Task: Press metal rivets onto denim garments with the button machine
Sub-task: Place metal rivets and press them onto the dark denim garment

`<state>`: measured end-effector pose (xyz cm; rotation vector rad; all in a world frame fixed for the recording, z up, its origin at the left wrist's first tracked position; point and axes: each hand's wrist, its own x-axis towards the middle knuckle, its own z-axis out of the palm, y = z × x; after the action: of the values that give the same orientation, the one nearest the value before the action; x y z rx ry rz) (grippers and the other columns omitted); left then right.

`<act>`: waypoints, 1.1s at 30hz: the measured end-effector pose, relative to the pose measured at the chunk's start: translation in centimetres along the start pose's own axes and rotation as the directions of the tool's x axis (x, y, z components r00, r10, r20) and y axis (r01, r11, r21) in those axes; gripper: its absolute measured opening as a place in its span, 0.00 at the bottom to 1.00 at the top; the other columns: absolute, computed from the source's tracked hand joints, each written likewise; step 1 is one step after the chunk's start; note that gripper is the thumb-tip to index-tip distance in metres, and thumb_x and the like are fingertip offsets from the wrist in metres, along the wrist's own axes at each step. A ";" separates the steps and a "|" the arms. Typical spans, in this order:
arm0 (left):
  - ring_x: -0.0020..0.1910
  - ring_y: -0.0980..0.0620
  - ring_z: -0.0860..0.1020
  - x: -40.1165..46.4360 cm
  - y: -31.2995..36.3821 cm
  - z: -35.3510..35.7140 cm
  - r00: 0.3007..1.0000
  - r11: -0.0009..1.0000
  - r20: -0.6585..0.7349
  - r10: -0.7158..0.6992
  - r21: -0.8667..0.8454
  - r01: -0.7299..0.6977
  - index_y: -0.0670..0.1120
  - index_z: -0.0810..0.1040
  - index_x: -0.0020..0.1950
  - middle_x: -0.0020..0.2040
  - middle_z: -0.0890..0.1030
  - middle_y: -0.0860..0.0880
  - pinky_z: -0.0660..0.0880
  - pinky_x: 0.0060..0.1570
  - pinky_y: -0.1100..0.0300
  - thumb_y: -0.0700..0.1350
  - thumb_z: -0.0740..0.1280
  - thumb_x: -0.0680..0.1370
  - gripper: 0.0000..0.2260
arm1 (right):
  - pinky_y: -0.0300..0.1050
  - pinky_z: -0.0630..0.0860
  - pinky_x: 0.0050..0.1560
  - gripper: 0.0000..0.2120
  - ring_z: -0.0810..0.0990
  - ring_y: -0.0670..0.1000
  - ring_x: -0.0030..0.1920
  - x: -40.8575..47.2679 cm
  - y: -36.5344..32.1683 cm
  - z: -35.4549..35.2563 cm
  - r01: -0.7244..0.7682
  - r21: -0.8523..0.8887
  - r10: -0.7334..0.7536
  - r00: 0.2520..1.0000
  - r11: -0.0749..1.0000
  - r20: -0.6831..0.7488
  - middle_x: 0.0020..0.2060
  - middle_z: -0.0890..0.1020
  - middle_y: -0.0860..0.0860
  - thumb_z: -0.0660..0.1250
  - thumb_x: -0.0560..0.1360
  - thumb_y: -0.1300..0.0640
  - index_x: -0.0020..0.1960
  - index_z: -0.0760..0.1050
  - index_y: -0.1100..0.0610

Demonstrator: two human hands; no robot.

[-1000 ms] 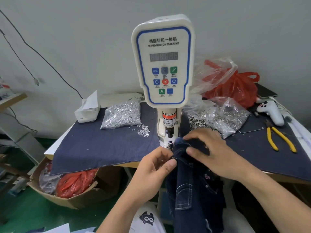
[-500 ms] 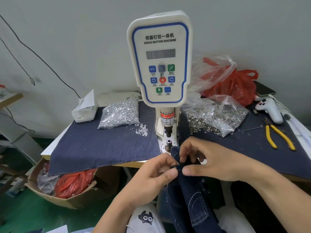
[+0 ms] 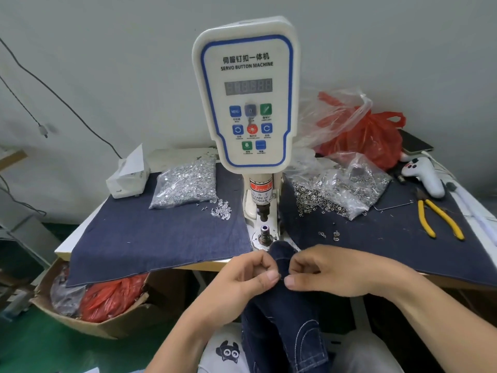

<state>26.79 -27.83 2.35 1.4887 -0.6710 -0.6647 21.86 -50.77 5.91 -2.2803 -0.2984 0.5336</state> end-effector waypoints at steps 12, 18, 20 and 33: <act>0.42 0.55 0.70 0.8 -2.5 0.7 0.960 0.984 -0.257 -0.114 0.107 0.146 0.50 0.72 0.44 0.41 0.72 0.53 0.67 0.45 0.58 0.58 0.62 0.81 0.13 | 0.43 0.73 0.40 0.10 0.80 0.41 0.32 3.7 4.5 -2.9 -0.164 0.109 0.195 0.728 0.980 -0.657 0.32 0.85 0.43 0.69 0.80 0.50 0.41 0.81 0.49; 0.36 0.59 0.69 2.1 -2.6 -1.1 0.920 0.953 -0.388 -0.050 0.257 0.160 0.53 0.72 0.35 0.35 0.73 0.57 0.66 0.39 0.64 0.51 0.61 0.76 0.09 | 0.50 0.78 0.49 0.09 0.84 0.62 0.50 7.0 9.3 -5.2 -0.598 -0.221 0.206 0.561 0.770 -0.802 0.44 0.86 0.57 0.68 0.81 0.53 0.48 0.86 0.55; 0.34 0.60 0.68 2.8 -2.4 -1.9 0.905 0.937 -0.424 -0.023 0.307 0.168 0.52 0.71 0.32 0.32 0.73 0.58 0.65 0.35 0.66 0.49 0.60 0.73 0.09 | 0.52 0.79 0.50 0.10 0.83 0.62 0.50 7.5 9.4 -5.0 -0.622 -0.267 0.171 0.553 0.737 -0.816 0.46 0.86 0.58 0.68 0.81 0.52 0.49 0.86 0.55; 0.56 0.42 0.81 6.3 -1.6 -8.2 0.576 0.673 -0.817 -0.005 0.424 0.606 0.48 0.81 0.50 0.51 0.86 0.48 0.73 0.53 0.54 0.48 0.64 0.83 0.08 | 0.52 0.79 0.49 0.09 0.82 0.62 0.52 8.2 8.3 -5.3 -0.641 -0.315 0.216 0.610 0.700 -0.762 0.48 0.84 0.58 0.66 0.79 0.55 0.49 0.84 0.57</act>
<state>37.15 -27.09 0.86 2.4185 0.1213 0.0593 32.00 -56.76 0.76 -2.9665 0.6180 -0.2563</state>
